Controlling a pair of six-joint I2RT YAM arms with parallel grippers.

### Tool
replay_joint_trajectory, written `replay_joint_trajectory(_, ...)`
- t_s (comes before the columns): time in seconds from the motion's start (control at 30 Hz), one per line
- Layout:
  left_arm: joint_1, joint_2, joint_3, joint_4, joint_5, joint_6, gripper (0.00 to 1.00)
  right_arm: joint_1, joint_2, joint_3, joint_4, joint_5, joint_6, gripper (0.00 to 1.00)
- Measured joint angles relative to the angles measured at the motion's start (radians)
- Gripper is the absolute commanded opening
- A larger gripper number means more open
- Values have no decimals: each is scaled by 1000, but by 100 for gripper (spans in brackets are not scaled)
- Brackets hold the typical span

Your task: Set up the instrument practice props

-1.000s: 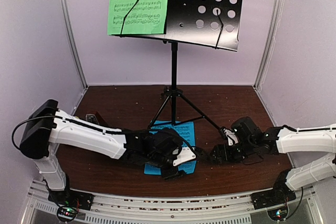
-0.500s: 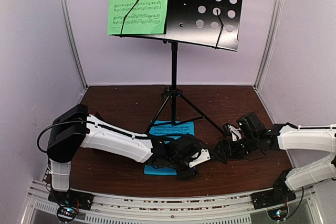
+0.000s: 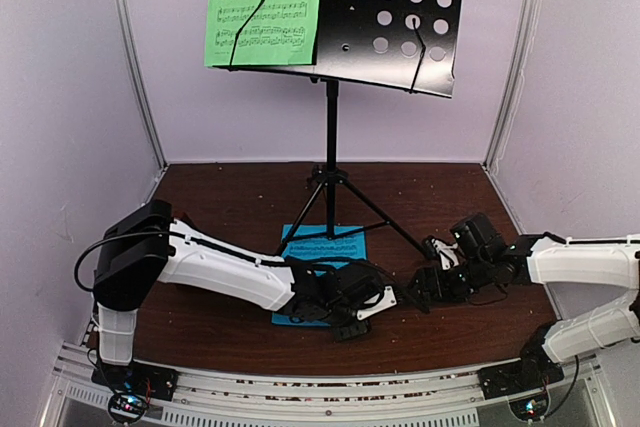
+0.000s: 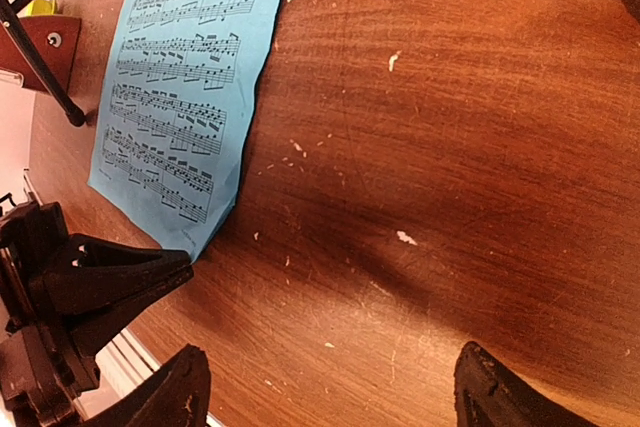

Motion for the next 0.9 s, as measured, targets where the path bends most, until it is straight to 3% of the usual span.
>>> replay_joint_trajectory(0.4,24,-125,-80,49,42,-30,0,-1,33,6,6,-14,-2,82)
replay_joint_trajectory(0.57,46,-208,-118,89,78,-28,0,-1,46,16,31,-39,21,91)
replay_joint_trajectory(0.9,46,-253,-140,181,215,-11,0,-27,162,7,299,-205,264,94)
